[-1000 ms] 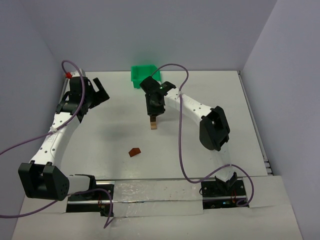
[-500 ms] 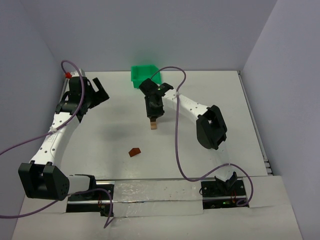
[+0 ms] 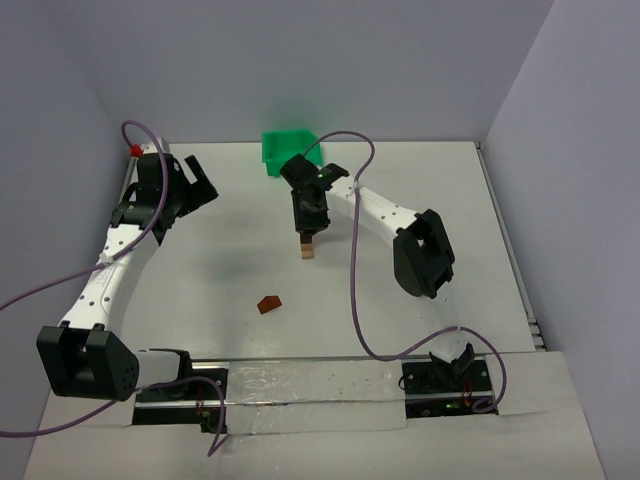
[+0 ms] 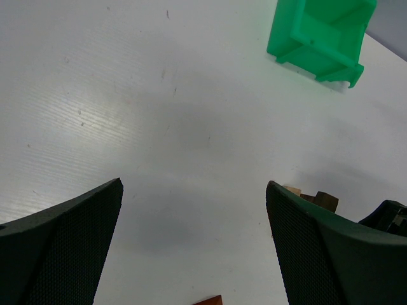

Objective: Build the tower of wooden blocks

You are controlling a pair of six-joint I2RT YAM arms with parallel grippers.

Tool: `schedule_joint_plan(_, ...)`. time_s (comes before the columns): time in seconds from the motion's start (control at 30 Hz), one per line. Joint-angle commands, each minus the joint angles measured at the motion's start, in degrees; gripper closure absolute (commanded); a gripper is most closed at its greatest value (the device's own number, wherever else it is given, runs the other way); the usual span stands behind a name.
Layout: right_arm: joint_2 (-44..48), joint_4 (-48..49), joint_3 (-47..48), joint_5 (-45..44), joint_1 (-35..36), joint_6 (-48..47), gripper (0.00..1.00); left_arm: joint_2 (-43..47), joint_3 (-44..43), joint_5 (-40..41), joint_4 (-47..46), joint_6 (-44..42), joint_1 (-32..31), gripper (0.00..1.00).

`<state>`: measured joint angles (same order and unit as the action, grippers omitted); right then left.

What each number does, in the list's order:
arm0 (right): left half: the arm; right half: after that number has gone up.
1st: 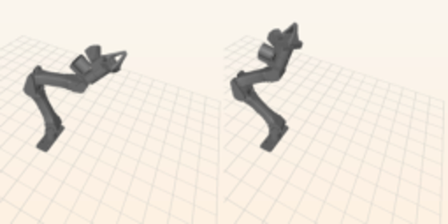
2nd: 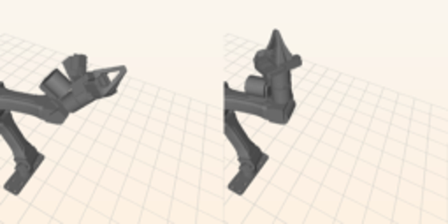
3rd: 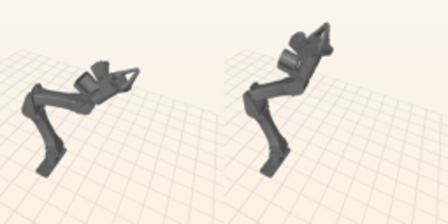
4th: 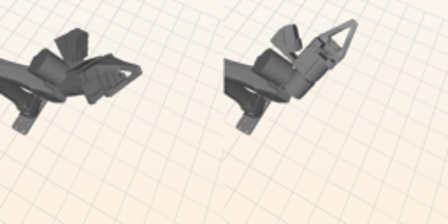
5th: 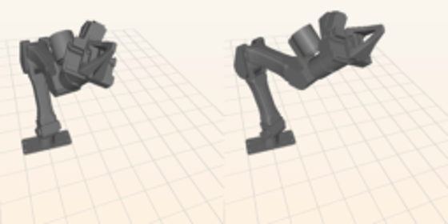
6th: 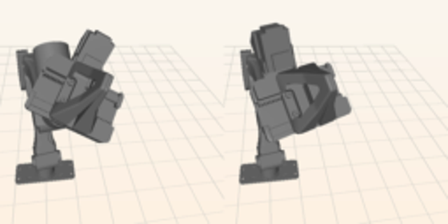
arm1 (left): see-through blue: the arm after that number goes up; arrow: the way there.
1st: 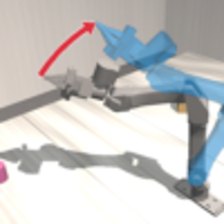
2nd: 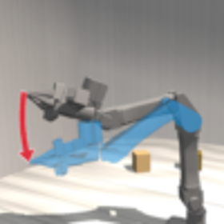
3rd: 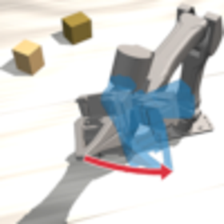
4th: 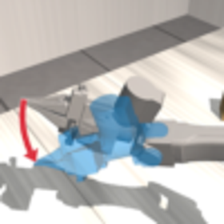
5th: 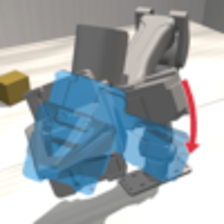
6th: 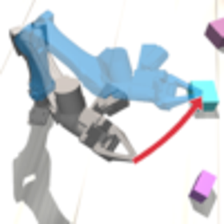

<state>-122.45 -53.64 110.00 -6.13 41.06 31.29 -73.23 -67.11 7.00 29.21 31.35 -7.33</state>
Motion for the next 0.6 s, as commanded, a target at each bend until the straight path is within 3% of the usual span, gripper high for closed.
schedule_joint_plan(0.0,-0.8,0.5,3.1,-0.4,-0.5,0.6,0.9,0.2,-0.9,-0.9,-3.2,0.6,0.6,0.01)
schedule_joint_plan(0.57,-0.9,0.5,3.2,0.1,-0.4,0.7,0.74,0.1,-0.9,-1.3,-3.1,0.7,0.9,0.01)
